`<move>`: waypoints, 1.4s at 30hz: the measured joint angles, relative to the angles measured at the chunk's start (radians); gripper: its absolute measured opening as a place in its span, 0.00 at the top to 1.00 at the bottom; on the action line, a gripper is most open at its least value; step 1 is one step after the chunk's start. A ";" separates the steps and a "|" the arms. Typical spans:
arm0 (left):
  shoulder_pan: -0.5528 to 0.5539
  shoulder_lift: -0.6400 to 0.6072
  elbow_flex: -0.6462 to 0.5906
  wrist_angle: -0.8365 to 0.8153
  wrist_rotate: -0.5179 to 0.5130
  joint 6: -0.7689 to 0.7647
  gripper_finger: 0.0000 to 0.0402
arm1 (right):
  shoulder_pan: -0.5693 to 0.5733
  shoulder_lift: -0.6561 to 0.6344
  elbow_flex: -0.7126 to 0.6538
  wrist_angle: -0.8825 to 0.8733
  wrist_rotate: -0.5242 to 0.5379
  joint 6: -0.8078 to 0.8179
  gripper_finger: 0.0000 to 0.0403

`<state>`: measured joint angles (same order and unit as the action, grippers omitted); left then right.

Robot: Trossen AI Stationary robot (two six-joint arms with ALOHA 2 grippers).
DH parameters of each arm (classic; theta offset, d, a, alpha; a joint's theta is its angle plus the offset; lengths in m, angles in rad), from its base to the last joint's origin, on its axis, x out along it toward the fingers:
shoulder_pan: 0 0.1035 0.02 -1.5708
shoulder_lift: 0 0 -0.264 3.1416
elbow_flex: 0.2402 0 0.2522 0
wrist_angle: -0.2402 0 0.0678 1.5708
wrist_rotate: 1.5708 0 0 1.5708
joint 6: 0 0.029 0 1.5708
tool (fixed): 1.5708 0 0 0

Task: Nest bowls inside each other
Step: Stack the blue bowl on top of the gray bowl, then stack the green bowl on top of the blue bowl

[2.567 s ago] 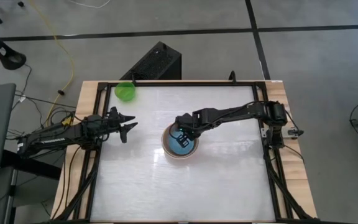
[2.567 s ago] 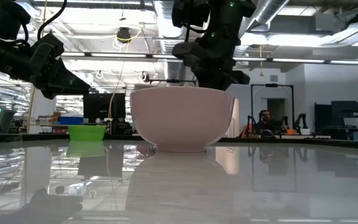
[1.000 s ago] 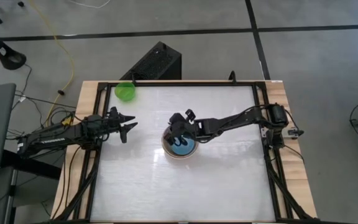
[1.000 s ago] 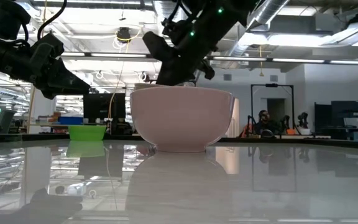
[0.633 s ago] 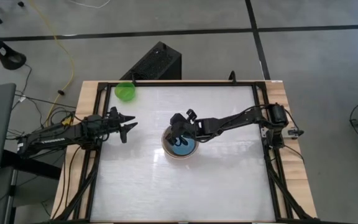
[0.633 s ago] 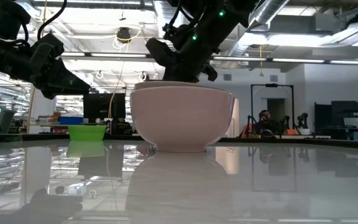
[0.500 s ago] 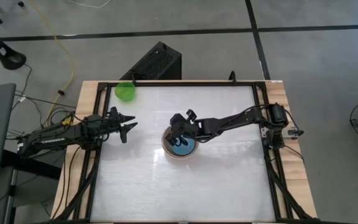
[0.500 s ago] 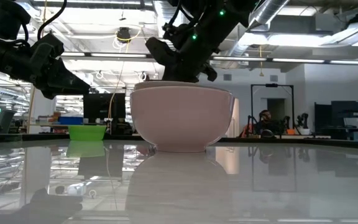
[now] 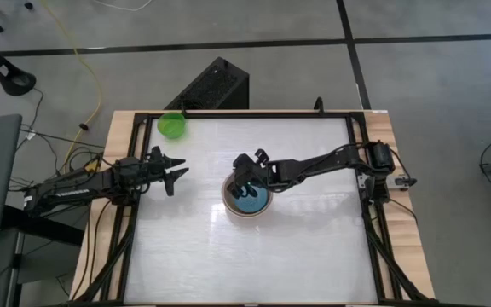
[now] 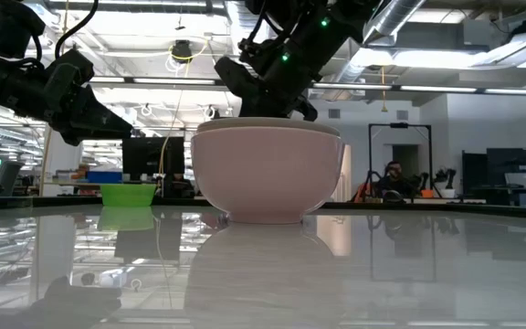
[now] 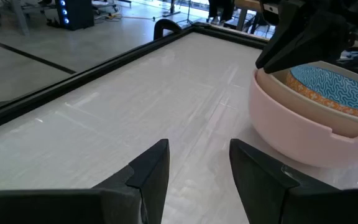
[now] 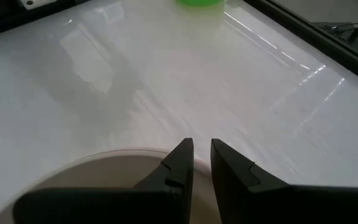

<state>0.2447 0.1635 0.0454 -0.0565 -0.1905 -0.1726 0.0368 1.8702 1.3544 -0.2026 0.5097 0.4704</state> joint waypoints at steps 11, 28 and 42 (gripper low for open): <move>0.000 0.000 0.000 0.000 0.000 0.000 0.61 | -0.063 0.000 0.075 0.101 -0.040 -0.089 0.82; 0.000 0.000 0.000 0.000 -0.001 0.000 0.61 | -0.322 0.407 0.530 0.317 -0.384 -0.059 0.64; 0.000 0.000 0.000 0.000 -0.001 0.000 0.61 | -0.428 0.798 0.906 0.368 -0.463 0.258 0.29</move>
<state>0.2447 0.1635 0.0453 -0.0563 -0.1916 -0.1723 -0.3908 2.6684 2.2608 0.1655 0.0471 0.7282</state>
